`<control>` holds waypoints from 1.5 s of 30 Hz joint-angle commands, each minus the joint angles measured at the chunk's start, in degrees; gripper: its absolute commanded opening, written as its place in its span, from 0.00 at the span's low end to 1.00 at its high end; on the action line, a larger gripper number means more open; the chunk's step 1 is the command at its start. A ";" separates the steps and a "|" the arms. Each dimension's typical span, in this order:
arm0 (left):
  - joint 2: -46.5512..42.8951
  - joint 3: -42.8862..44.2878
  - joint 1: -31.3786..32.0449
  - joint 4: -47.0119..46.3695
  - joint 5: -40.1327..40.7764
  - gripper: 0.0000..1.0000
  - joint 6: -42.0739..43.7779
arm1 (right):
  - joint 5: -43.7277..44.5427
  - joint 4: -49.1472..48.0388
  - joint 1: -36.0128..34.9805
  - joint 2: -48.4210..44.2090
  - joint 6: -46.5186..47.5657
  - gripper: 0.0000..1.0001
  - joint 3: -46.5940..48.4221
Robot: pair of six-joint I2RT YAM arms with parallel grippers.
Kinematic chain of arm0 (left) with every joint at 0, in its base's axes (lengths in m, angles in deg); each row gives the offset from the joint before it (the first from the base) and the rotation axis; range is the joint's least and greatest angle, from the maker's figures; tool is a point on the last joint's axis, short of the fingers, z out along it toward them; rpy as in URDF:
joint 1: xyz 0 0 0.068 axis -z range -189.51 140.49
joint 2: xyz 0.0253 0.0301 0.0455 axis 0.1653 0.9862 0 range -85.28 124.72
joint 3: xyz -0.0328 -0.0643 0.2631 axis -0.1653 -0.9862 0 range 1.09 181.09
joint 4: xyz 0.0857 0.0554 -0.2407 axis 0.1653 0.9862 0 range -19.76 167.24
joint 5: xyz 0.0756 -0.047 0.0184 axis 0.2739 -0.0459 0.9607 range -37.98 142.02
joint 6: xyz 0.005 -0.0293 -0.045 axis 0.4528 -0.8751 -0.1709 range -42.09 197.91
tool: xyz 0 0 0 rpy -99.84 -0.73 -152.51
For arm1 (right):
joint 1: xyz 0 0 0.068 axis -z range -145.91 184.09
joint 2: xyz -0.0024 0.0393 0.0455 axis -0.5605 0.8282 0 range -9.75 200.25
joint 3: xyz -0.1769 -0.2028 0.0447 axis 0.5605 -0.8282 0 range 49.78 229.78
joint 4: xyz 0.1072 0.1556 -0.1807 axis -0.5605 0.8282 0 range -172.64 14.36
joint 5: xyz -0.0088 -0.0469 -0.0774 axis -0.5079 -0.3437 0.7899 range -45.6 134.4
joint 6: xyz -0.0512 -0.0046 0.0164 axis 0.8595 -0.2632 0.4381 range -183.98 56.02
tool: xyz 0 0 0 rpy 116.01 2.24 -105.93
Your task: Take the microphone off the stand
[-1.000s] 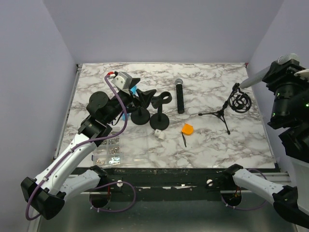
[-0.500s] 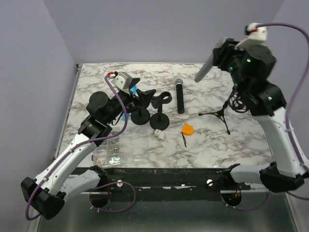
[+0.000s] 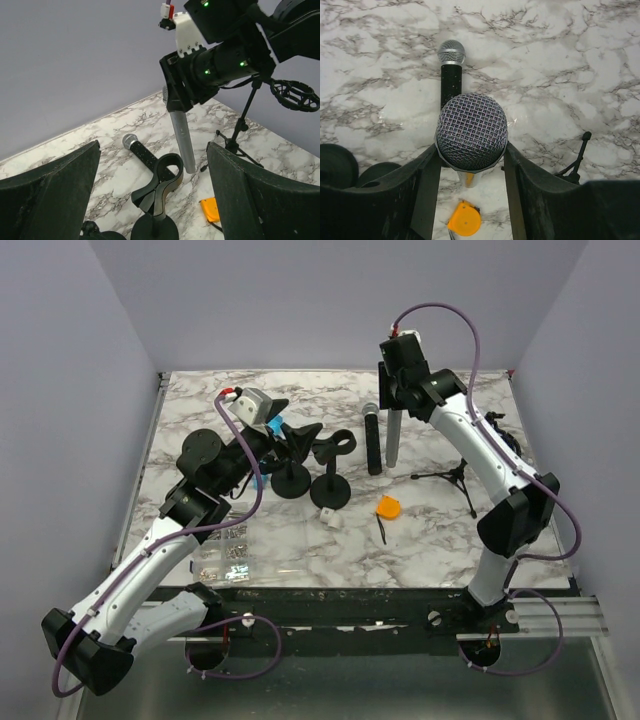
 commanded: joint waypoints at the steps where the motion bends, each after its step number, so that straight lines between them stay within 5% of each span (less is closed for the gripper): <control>1: -0.20 1.97 0.22 0.81 0.87 0.86 0.52 | 6.05 2.87 0.89 5.00 0.20 0.01 5.40; 17: 0.02 2.33 -0.11 0.93 0.11 0.86 -0.27 | -8.24 9.70 10.15 28.82 -2.34 0.01 23.19; 29: 0.08 2.50 -0.43 1.10 0.03 0.86 -0.45 | -7.33 4.78 10.56 37.13 -3.80 0.01 28.47; 45: 0.17 2.50 -1.44 0.92 -0.81 0.86 -1.42 | -5.05 -1.08 10.56 43.50 -4.06 0.33 26.45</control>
